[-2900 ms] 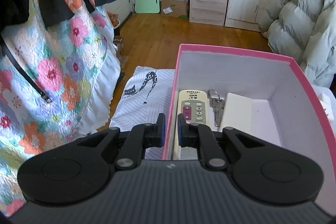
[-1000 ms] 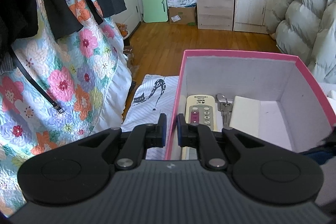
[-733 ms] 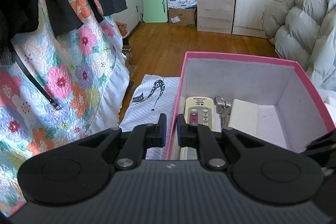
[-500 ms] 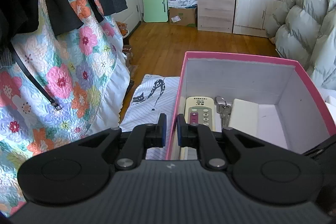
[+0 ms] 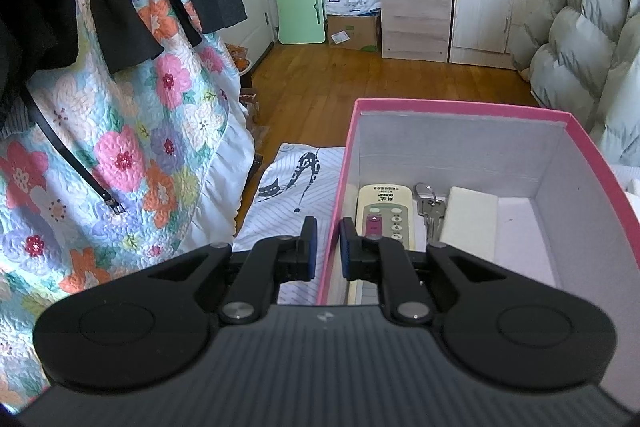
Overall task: Organize rigid objects
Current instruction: 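Carry the white plug charger into the pink box and release it, then grasp the white square charger with the right gripper and lift it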
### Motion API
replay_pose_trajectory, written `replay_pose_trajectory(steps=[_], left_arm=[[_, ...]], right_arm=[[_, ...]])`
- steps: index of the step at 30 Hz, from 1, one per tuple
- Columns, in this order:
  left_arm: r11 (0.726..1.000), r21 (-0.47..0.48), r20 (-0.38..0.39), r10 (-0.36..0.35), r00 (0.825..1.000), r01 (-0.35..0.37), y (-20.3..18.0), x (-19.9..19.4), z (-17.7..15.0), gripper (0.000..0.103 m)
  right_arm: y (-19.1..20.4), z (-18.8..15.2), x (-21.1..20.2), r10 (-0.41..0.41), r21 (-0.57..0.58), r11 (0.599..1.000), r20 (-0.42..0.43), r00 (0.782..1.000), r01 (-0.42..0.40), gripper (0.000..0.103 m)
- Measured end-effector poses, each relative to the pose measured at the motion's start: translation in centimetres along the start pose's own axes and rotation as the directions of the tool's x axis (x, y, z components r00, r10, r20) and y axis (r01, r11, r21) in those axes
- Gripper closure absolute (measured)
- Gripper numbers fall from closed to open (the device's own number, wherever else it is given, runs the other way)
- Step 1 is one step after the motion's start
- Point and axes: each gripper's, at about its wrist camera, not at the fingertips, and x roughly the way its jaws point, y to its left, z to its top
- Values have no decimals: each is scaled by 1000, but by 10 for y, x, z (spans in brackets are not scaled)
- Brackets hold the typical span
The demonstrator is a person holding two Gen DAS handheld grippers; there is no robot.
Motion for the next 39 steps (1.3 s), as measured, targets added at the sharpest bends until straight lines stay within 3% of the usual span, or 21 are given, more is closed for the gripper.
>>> replay_pose_trajectory(steps=[3, 7, 10, 11, 15, 19, 23, 28, 30, 34, 39], left_arm=[[1000, 8, 0, 4, 1000, -4, -1, 0, 0, 91], [1000, 25, -4, 11, 1000, -11, -7, 2, 1, 92], [999, 30, -6, 17, 1000, -17, -8, 2, 1, 92], [999, 31, -9, 18, 1000, -18, -9, 2, 2, 92], [999, 41, -10, 19, 1000, -19, -10, 1, 1, 93], [999, 41, -10, 15, 1000, -15, -9, 2, 2, 93], [999, 45, -13, 14, 1000, -13, -9, 2, 2, 93], [998, 59, -15, 15, 1000, -14, -10, 3, 2, 93], [998, 67, -16, 20, 1000, -19, -11, 4, 2, 93], [1000, 31, -22, 1, 1000, 0, -5, 6, 2, 93], [998, 56, -17, 18, 1000, -17, -6, 5, 1, 93]], right_arm=[[-27, -10, -19, -98, -8, 995, 91, 991, 99, 39], [-61, -18, -19, -219, 73, 975, 106, 970, 212, 39], [-80, -16, -6, -262, 110, 962, 117, 958, 250, 39], [-86, -16, 0, -288, 118, 954, 129, 949, 274, 38], [-107, -17, 29, -430, 95, 903, 225, 875, 419, 38], [-122, -11, 56, -494, 48, 868, 196, 847, 495, 38], [-133, -11, 75, -545, 54, 837, 165, 822, 544, 30], [-144, -16, 92, -536, 55, 843, 174, 826, 536, 33], [-136, -18, 93, -541, -5, 835, 182, 821, 551, 37], [-125, -29, 76, -490, 9, 870, 143, 860, 494, 38], [-108, -49, 64, -508, -30, 860, 57, 860, 510, 39]])
